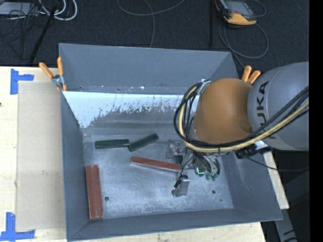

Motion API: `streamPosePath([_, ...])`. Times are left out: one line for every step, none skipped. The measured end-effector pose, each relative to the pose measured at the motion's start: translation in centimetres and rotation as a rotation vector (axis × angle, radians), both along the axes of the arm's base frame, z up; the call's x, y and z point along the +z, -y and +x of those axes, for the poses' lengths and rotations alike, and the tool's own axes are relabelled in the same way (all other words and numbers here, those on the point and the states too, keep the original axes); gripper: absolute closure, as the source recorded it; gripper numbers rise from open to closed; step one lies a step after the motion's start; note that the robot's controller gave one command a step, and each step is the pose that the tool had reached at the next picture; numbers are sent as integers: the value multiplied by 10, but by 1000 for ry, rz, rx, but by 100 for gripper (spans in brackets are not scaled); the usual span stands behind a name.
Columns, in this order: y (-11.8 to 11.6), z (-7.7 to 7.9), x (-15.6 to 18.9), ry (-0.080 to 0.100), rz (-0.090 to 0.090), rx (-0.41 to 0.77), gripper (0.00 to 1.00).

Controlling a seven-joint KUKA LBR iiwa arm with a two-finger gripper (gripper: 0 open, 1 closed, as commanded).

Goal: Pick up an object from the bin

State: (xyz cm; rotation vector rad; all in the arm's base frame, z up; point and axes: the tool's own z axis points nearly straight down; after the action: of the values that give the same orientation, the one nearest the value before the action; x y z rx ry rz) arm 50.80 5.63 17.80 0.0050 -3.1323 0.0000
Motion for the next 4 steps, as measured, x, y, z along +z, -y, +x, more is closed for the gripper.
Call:
streamPosePath([-3,84,-110,15,0,36,0])
streamPosePath([-3,83,-108,10,1,34,100])
streamPosePath([4,81,52,18,1,264,100])
streamPosePath([5,80,48,11,2,262,0])
